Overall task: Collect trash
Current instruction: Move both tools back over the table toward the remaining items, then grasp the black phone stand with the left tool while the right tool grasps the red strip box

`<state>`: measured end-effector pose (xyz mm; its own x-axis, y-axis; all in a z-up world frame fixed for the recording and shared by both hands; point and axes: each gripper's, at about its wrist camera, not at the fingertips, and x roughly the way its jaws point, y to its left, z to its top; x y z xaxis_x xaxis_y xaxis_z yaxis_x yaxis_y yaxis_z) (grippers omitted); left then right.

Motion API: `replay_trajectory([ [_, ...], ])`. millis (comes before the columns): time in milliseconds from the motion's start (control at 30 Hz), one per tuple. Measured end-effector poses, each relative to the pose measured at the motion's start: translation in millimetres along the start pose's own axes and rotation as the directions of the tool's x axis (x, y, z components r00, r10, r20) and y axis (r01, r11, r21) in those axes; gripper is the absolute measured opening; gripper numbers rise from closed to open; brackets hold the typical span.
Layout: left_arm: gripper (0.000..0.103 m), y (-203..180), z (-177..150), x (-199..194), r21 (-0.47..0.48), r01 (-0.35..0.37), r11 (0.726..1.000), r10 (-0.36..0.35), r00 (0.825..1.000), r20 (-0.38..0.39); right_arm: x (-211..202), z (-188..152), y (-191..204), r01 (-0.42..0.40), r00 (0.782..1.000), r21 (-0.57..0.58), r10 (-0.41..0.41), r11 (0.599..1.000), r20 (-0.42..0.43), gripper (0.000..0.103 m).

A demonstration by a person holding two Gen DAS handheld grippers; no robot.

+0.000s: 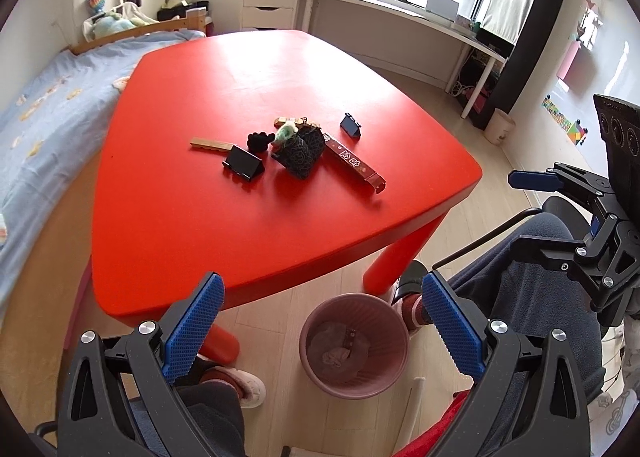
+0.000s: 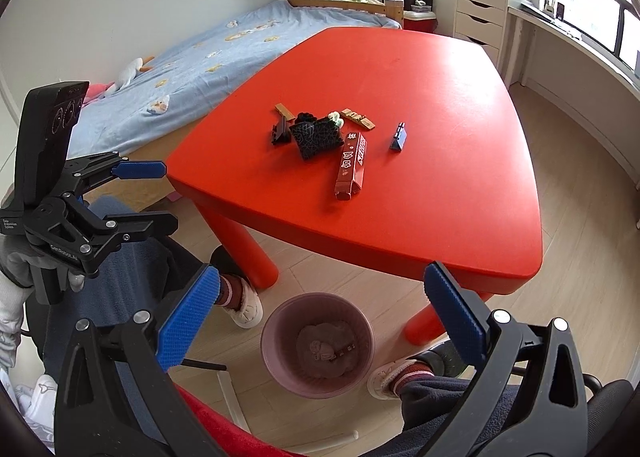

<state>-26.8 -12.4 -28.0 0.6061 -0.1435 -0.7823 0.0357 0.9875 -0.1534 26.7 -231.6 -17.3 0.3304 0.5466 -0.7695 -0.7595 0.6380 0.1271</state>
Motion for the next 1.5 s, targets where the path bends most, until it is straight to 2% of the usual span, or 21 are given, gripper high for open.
replay_trajectory([
  [267,0.095,19,32,10,0.03,-0.019,0.999,0.019,1.0,0.005,19,38,-8,0.024,1.0,0.012,-0.024,1.0,-0.012,0.1],
  [567,0.095,42,62,42,0.091,-0.023,0.996,0.028,0.998,-0.055,60,74,-15,0.075,0.994,0.01,-0.074,0.997,-0.076,0.1],
  [667,0.095,50,66,56,0.102,0.003,0.995,0.005,0.997,-0.082,74,79,-19,0.075,0.992,0.016,-0.073,0.997,-0.105,0.1],
  [867,0.095,57,73,88,0.203,0.001,0.979,0.028,0.99,-0.141,102,79,-26,0.101,0.982,0.01,-0.098,0.995,-0.164,0.1],
  [1200,0.095,68,79,112,0.251,0.072,0.965,-0.028,0.984,-0.175,125,80,-29,0.096,0.976,0.017,-0.091,0.995,-0.197,0.1],
  [1233,0.095,68,78,113,0.253,0.077,0.964,-0.034,0.984,-0.172,127,79,-29,0.097,0.976,0.015,-0.092,0.995,-0.199,0.096],
  [1267,0.095,68,78,113,0.255,0.081,0.964,-0.037,0.984,-0.173,129,79,-29,0.099,0.974,0.012,-0.094,0.995,-0.205,0.087],
  [1333,0.093,69,78,114,0.258,0.086,0.962,-0.043,0.985,-0.166,132,77,-28,0.1,0.972,0.009,-0.096,0.995,-0.215,0.078],
  [1367,0.09,69,78,115,0.26,0.092,0.961,-0.049,0.985,-0.166,133,76,-28,0.098,0.971,0.009,-0.094,0.995,-0.218,0.075],
  [1433,0.072,67,77,116,0.261,0.09,0.961,-0.048,0.985,-0.163,135,76,-27,0.098,0.971,0.006,-0.094,0.995,-0.22,0.066],
  [1500,0.068,66,77,115,0.255,0.098,0.962,-0.06,0.986,-0.154,136,76,-26,0.088,0.972,0.004,-0.085,0.996,-0.221,0.058],
])
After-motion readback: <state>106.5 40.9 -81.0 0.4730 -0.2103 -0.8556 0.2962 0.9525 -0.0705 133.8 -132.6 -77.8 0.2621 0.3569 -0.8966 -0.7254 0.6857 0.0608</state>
